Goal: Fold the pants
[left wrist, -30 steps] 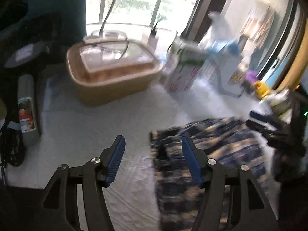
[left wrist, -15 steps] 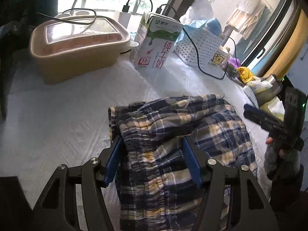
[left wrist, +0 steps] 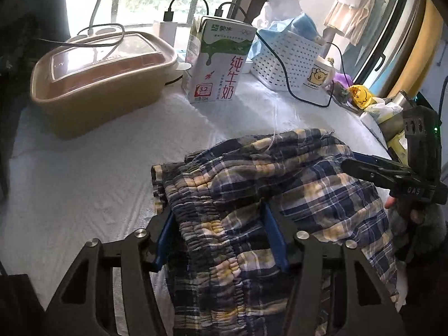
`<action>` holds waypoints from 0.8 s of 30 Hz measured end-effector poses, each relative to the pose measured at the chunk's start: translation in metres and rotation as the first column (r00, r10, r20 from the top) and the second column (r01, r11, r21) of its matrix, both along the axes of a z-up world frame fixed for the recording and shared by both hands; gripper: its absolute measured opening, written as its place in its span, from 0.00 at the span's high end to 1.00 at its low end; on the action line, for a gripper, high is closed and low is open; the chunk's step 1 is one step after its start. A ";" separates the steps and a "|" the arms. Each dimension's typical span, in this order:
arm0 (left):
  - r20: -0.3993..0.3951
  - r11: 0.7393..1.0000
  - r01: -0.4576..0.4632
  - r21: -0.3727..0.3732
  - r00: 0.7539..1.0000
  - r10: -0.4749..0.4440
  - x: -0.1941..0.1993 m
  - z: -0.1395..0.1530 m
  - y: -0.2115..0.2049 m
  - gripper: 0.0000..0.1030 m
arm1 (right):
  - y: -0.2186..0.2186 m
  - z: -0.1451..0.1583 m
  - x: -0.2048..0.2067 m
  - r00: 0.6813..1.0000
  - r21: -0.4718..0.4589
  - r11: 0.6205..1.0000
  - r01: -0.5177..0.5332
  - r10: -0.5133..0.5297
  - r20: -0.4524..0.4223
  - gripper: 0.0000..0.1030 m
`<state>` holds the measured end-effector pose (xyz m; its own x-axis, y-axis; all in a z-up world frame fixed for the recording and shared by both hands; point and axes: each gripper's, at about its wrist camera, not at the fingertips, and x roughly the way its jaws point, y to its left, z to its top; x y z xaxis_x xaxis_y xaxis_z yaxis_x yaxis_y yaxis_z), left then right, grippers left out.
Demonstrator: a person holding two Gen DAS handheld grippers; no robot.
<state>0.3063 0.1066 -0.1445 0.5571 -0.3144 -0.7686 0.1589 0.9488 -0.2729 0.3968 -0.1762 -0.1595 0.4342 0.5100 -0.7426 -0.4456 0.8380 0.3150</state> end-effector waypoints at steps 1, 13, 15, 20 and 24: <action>0.000 1.000 -0.002 -0.001 1.000 0.002 0.000 0.000 0.000 0.51 | 0.002 0.000 0.001 1.000 0.003 1.000 0.003 -0.003 -0.001 0.21; 0.026 1.000 0.015 0.012 1.000 -0.015 -0.003 -0.001 -0.010 0.73 | 0.037 0.000 0.000 0.997 -0.005 0.997 -0.078 0.078 0.015 0.65; 0.038 1.000 0.020 0.014 0.999 -0.020 -0.006 0.004 -0.013 0.76 | 0.042 0.000 -0.002 0.995 0.004 0.995 -0.102 0.102 0.010 0.72; 0.104 1.000 0.017 -0.005 0.994 -0.016 -0.026 0.022 -0.015 0.81 | 0.037 0.020 -0.017 0.993 0.011 0.996 -0.083 0.082 0.084 0.79; 0.178 0.999 0.007 -0.036 0.984 -0.001 -0.049 0.038 -0.010 0.81 | 0.040 0.053 -0.046 0.973 -0.028 0.995 -0.096 0.100 0.209 0.79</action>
<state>0.2570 0.0963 -0.1060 0.6825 -0.3431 -0.6454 0.2117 0.9379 -0.2747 0.3507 -0.1364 -0.1066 0.5301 0.5458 -0.6489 -0.5806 0.7914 0.1914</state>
